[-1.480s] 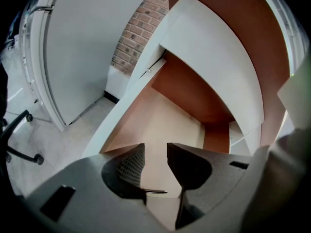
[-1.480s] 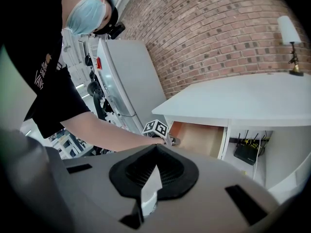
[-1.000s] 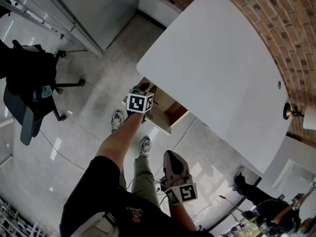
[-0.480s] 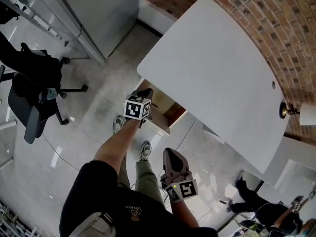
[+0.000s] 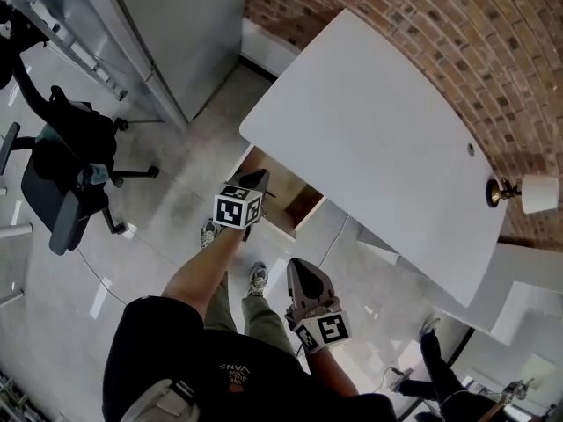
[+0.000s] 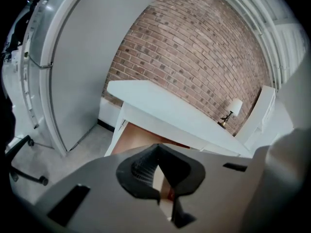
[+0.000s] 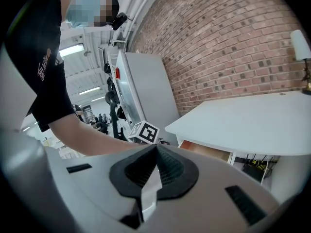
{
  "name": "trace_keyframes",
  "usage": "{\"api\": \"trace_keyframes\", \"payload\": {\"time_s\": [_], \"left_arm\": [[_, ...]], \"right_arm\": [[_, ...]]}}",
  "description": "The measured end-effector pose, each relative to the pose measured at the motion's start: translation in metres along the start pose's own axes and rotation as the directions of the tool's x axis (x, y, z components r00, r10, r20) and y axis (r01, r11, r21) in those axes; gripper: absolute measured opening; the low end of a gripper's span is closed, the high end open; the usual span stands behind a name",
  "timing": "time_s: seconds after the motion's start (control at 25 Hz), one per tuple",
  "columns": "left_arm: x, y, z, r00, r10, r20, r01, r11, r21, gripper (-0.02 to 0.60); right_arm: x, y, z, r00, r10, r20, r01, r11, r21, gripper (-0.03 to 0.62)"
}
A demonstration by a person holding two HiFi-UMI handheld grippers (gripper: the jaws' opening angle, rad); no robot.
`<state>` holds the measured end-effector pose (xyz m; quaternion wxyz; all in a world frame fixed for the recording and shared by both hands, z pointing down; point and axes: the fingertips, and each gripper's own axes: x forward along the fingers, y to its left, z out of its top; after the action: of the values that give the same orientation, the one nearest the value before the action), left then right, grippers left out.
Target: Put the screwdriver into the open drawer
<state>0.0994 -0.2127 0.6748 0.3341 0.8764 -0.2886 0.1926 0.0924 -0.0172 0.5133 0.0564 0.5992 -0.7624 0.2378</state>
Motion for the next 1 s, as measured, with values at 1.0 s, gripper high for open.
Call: {"api": "trace_keyframes", "payload": {"time_s": [1.0], "left_arm": [[-0.205, -0.158, 0.049, 0.961, -0.068, 0.268, 0.006, 0.974, 0.226, 0.008]], "right_arm": [[-0.077, 0.019, 0.064, 0.983, 0.105, 0.15, -0.086, 0.988, -0.129, -0.006]]}}
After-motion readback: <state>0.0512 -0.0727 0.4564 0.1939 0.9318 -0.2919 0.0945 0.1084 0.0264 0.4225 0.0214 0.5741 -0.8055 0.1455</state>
